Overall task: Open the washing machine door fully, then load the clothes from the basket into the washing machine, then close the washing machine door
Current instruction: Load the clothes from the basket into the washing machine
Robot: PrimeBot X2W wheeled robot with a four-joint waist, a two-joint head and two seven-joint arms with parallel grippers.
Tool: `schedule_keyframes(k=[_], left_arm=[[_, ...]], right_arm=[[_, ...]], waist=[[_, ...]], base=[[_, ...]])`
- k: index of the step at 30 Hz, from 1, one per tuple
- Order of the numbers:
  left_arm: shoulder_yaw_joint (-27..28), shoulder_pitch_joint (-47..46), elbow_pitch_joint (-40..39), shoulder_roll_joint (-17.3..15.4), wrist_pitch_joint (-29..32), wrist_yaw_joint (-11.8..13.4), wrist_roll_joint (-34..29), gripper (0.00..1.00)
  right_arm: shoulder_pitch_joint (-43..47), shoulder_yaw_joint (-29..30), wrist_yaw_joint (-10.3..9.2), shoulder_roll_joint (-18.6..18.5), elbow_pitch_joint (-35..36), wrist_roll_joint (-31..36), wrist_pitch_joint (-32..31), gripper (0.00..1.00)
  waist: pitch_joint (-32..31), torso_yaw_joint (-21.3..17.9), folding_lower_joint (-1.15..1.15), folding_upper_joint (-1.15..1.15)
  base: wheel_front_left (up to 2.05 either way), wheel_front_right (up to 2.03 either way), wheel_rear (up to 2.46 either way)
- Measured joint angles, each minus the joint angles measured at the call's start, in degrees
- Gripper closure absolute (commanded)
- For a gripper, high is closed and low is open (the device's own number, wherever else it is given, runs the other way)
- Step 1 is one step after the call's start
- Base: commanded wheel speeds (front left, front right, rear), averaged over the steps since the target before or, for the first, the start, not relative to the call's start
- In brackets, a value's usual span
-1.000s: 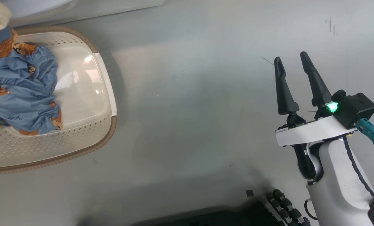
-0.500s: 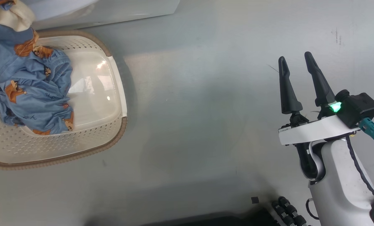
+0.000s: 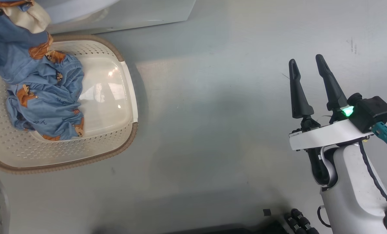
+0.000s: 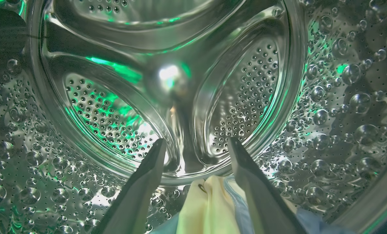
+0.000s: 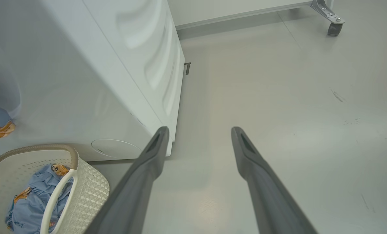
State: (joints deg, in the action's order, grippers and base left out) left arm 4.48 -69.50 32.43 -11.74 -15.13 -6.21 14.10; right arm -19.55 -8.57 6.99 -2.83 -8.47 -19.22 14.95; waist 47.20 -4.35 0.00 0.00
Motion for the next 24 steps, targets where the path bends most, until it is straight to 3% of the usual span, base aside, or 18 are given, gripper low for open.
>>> schedule_keyframes(k=[12, 24], left_arm=[[2.97, 10.12, -6.83, 1.93, 0.0, -0.23, 1.78, 0.0], [6.76, 22.47, -18.31, 5.9, 0.01, -0.49, 2.46, 0.0]], right_arm=[[0.01, 0.25, 0.0, -0.02, -0.24, 0.01, 0.0, 0.0], [0.02, 0.15, 0.0, -0.05, -0.4, 0.08, 0.0, 0.0]], waist=[[-1.46, 0.94, 0.0, 0.0], [-1.82, 1.57, 0.0, 0.0]], base=[[0.0, 0.0, 0.0], [0.0, 0.0, 0.0]])
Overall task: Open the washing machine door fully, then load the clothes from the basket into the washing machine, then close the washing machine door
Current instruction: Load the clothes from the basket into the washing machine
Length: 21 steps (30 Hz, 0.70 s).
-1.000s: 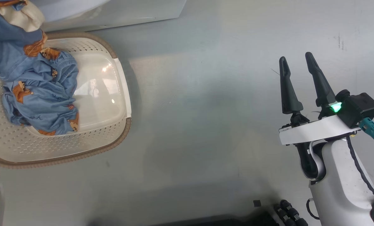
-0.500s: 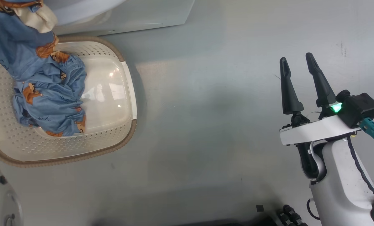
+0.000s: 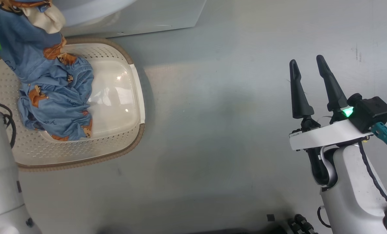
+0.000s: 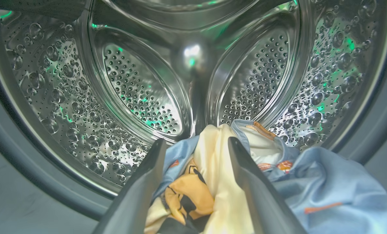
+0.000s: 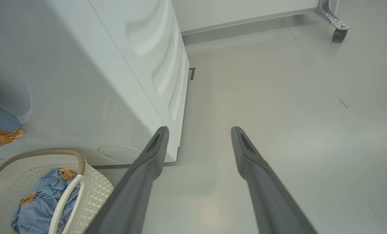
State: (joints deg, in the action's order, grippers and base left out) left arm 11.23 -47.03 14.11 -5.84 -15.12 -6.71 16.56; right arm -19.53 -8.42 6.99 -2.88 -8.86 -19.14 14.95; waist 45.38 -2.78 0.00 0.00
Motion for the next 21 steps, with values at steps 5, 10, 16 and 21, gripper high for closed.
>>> schedule_keyframes(k=[5, 10, 16, 21], left_arm=[[0.87, 4.79, -3.72, 1.37, -0.01, -0.16, -0.03, 0.0], [0.31, 10.48, -4.55, 2.24, 0.0, -0.18, -0.43, 0.0], [-0.32, 16.97, -5.58, 3.44, 0.0, -0.21, -0.75, 0.0], [-0.62, 20.17, -6.69, 3.6, 0.0, -0.22, -0.96, 0.0]], right_arm=[[0.01, -0.11, 0.0, -0.01, -0.03, 0.0, 0.0, 0.0], [0.01, -0.41, 0.0, 0.0, -0.14, 0.0, 0.0, 0.0], [0.01, -0.79, 0.0, -0.02, -0.29, 0.0, 0.0, 0.0], [0.0, -1.04, 0.0, -0.02, -0.46, 0.18, 0.0, 0.0]], waist=[[-0.03, 0.09, 0.0, 0.0], [0.02, 0.08, 0.0, 0.0], [0.12, 0.08, 0.0, 0.0], [0.15, 0.11, 0.0, 0.0]], base=[[0.0, 0.0, 0.0], [0.0, 0.0, 0.0], [0.0, 0.0, 0.0], [0.0, 0.0, 0.0]])
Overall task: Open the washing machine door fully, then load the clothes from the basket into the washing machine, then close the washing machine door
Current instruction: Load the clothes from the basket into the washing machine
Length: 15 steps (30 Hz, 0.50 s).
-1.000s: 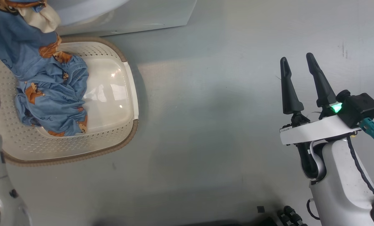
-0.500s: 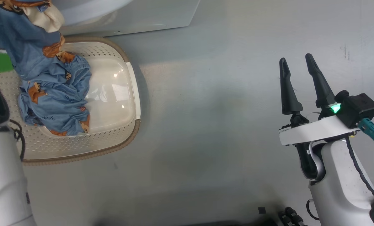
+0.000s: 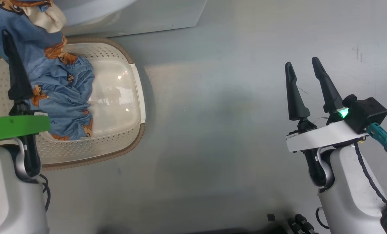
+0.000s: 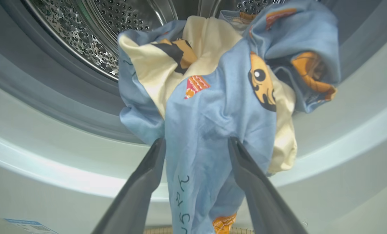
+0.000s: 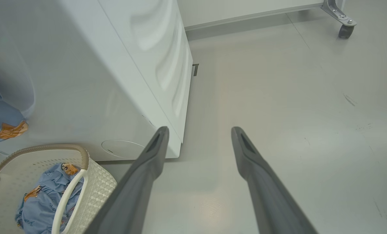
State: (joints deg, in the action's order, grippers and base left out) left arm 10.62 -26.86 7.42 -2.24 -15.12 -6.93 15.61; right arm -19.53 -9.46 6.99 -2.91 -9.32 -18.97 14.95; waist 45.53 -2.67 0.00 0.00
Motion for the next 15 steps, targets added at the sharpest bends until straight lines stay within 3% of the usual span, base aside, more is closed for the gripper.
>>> schedule_keyframes(k=[15], left_arm=[[-1.63, 6.54, -0.77, 0.58, 0.0, -0.02, 0.08, 0.0]], right_arm=[[-0.01, -0.34, 0.0, 0.0, -0.31, -0.01, 0.0, 0.0]], waist=[[0.09, -0.2, 0.0, 0.0]], base=[[0.0, 0.0, 0.0]])
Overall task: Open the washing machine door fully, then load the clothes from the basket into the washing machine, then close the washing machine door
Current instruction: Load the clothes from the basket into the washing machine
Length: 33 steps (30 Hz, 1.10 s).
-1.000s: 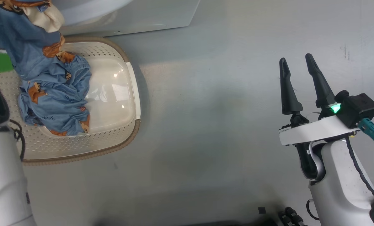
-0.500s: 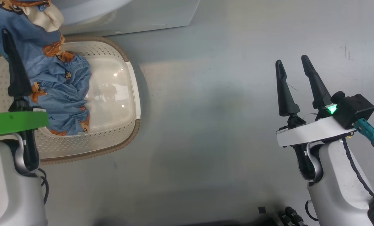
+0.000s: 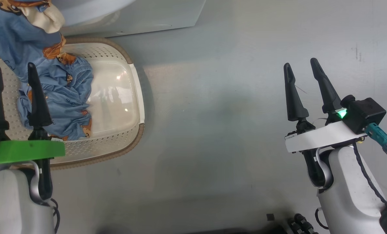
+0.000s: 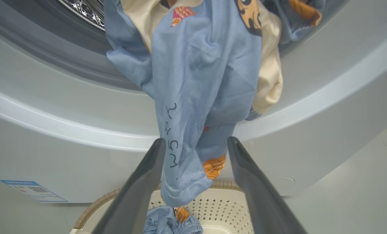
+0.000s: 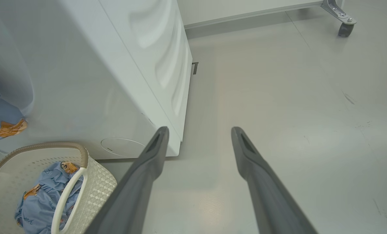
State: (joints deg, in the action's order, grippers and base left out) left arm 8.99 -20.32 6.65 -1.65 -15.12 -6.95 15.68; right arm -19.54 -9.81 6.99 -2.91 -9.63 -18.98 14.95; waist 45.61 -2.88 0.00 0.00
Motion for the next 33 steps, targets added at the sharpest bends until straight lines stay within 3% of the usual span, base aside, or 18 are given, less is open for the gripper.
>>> schedule_keyframes(k=[20, 33], left_arm=[[-3.19, 8.05, 2.74, 0.01, 0.02, -0.24, 3.34, 0.0], [-3.59, 8.58, 3.03, 0.0, 0.19, -0.24, 5.34, 0.0]], right_arm=[[-0.01, -0.26, 0.0, -0.01, -0.4, -0.05, 0.0, 0.0], [-0.01, -0.54, 0.0, -0.01, -0.51, -0.09, 0.0, 0.0]], waist=[[-0.19, -0.29, 0.0, 0.0], [-0.21, -0.25, 0.0, 0.0]], base=[[0.0, 0.0, 0.0], [0.0, 0.0, 0.0]])
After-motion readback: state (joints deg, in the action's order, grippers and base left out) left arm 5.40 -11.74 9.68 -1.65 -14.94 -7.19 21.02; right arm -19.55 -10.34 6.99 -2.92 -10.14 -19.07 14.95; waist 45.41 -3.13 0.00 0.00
